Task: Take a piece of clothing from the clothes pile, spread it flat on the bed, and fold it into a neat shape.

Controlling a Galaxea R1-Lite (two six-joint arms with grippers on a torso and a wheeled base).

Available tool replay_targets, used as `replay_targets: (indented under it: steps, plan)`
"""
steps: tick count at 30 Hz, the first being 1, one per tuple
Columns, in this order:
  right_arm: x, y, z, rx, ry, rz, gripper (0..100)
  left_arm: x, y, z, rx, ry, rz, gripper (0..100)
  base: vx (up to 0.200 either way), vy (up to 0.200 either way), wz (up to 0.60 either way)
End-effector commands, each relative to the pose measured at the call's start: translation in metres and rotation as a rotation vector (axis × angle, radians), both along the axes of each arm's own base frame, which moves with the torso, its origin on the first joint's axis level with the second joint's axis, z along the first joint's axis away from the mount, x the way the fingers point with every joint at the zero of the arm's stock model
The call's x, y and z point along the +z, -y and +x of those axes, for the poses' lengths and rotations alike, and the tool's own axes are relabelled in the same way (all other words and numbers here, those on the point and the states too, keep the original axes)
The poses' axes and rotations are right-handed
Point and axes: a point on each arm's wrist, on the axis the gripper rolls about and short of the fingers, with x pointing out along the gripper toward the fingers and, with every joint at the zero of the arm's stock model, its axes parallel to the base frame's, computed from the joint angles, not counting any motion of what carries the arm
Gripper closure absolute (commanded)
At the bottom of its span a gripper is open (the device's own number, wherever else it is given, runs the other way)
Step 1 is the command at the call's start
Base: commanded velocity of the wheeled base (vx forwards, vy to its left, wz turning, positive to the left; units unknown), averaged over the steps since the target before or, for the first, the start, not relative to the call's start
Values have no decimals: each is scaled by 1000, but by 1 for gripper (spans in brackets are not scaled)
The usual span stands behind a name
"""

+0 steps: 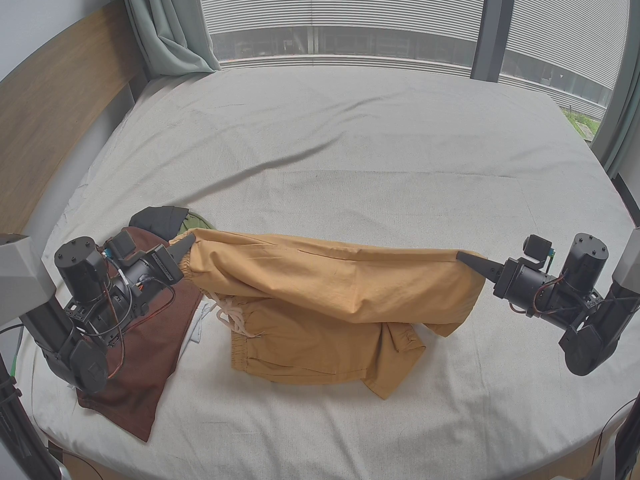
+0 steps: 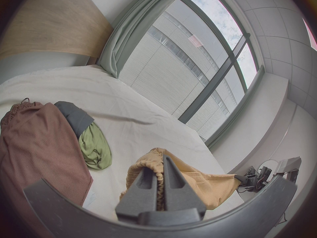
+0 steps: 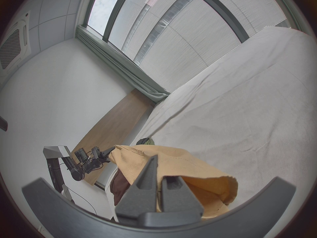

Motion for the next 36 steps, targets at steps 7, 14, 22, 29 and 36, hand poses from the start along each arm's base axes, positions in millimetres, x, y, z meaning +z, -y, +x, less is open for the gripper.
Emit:
replay_targets:
  steps: [7, 14, 22, 29, 36]
  plan:
    - [16, 0, -6, 3, 55, 8, 100, 17, 0, -7, -5, 58, -6, 100, 0, 0, 0]
    - [21, -1, -8, 8, 71, 11, 100, 23, 0, -10, -17, 75, -8, 100, 0, 0, 0]
    - [34, -5, -13, 23, 114, 22, 100, 30, -1, -13, -17, 100, -11, 100, 0, 0, 0]
    - [43, -5, -17, 25, 145, 29, 100, 38, -1, -17, -23, 128, -15, 100, 0, 0, 0]
    - [55, -3, -19, 23, 172, 52, 100, 40, -1, -18, -35, 135, -11, 100, 0, 0, 0]
